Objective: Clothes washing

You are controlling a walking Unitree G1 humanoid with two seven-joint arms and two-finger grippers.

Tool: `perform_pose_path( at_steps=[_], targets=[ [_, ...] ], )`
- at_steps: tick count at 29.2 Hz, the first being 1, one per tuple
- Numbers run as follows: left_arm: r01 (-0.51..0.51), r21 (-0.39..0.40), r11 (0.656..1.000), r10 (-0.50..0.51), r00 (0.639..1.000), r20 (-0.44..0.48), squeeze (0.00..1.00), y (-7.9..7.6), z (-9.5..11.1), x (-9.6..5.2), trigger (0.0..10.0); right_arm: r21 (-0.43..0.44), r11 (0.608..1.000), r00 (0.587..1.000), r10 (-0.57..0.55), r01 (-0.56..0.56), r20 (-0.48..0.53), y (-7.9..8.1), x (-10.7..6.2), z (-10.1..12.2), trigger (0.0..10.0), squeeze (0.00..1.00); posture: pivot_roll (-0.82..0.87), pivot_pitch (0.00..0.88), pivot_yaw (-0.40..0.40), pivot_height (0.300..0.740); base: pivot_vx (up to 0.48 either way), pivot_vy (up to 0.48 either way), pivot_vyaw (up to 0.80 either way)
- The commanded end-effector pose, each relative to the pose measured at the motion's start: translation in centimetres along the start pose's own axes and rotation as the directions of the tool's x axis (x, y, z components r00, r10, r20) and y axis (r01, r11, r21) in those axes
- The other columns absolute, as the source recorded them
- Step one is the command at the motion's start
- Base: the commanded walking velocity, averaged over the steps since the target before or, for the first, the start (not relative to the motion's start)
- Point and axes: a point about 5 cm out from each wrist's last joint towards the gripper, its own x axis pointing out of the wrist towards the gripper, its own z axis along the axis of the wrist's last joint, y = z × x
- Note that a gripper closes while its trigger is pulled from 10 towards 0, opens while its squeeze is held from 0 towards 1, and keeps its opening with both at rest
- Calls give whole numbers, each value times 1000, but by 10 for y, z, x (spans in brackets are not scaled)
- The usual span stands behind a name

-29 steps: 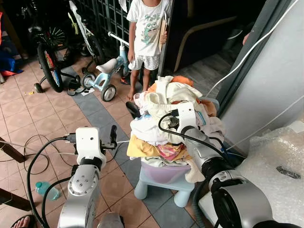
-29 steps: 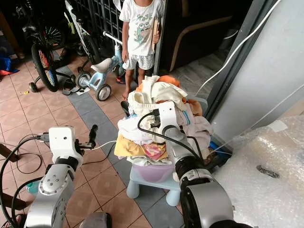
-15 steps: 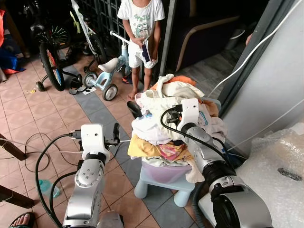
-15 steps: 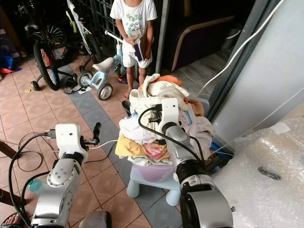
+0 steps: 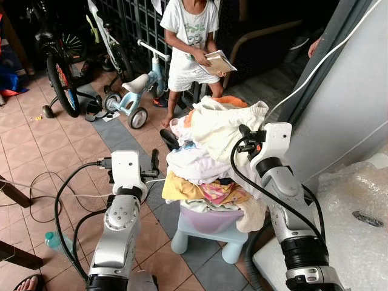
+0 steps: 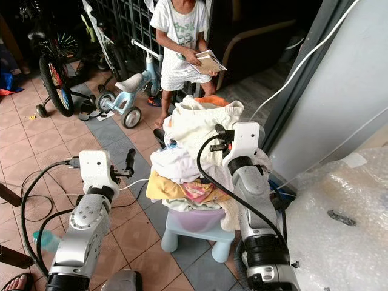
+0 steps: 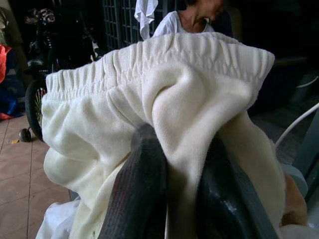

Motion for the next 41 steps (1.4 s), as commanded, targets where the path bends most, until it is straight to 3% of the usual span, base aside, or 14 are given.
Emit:
perform_pose_path(
  at_steps=[1,12,21,31,36,41],
  targets=[
    [26,6,1000,-26,1000,14,0,-7,3,3,10000,-11,1000,1000,-19,19,15,-3,-2,7,10000,0,10,0,-24,740,0,0,-756],
    [-8,6,1000,8,1000,7,0,-1,2,2,10000,-46,999,999,-6,8,31,0,0,16,10000,0,21,0,-21,740,0,-22,-741],
    [-10,2,1000,10,1000,-4,0,-1,-1,1,10000,-40,999,1000,8,-6,30,2,-5,15,10000,0,21,0,-20,740,-277,0,0],
    [-4,15,1000,4,1000,5,0,2,1,3,10000,-47,999,1000,7,-6,29,5,0,16,10000,0,25,0,-9,740,-193,0,-591],
    [23,4,1000,-23,1000,14,0,0,3,2,10000,-69,996,998,-46,49,45,-1,2,20,10000,0,25,0,-7,740,0,0,-601],
    [72,-4,997,-72,996,56,0,-2,8,2,10000,-159,976,985,-128,146,114,-13,6,33,10000,0,20,0,-8,740,0,0,-800]
  ],
)
